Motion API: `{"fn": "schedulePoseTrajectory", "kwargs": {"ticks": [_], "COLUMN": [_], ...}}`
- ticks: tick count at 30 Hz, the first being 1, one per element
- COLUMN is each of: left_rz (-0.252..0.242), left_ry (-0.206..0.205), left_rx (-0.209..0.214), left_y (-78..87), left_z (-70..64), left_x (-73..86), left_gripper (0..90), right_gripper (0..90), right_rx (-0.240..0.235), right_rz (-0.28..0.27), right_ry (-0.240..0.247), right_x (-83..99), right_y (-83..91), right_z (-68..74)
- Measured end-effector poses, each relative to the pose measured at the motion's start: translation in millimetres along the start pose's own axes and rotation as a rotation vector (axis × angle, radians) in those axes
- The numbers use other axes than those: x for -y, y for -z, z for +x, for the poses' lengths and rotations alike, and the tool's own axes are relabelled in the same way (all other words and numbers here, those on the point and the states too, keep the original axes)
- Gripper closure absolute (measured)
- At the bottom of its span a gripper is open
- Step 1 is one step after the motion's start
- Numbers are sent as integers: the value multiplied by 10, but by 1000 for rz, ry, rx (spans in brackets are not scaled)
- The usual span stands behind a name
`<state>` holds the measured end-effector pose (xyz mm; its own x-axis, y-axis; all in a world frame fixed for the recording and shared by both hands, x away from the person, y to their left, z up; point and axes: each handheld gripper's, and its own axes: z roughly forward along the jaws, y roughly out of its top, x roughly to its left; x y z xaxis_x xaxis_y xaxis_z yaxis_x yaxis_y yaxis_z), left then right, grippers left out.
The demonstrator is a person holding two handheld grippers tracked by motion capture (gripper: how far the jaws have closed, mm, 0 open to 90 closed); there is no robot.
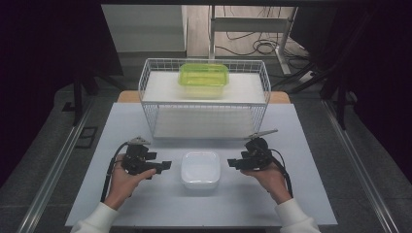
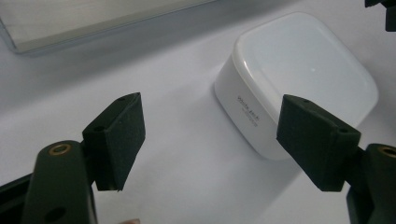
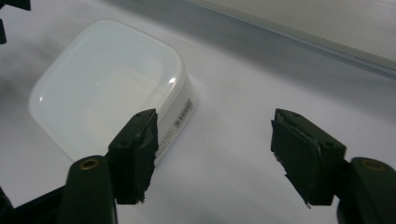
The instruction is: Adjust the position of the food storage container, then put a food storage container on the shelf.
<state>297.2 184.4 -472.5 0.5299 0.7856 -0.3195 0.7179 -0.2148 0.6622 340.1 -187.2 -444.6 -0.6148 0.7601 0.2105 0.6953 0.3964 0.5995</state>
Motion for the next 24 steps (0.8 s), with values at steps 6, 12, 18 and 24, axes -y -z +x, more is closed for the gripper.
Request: {"fn": "schedulePoseTrajectory", "kwargs": {"ticks": [6,12,18,24], "left_rz": [-1,-43,-44,-41], "left_ry": [-8,34,94,152], "left_rx": [-7,0,60,92], "left_y": [52,155,146,84], "left_z": [-8,-33,-82,-73], "left_x": [22,35,17,42], "left_gripper": [225,226,223,225], "right_gripper": [277,256,234,231], "right_rx": [-49,-75,-111,-129], "right_rz": [-14,-48,-86,-86], "right_ry": [-9,-25,-39,-59], "right_x": [9,59,87,92], "right_y": [6,56,71,-8], "right_z": [8,30,53,63]}}
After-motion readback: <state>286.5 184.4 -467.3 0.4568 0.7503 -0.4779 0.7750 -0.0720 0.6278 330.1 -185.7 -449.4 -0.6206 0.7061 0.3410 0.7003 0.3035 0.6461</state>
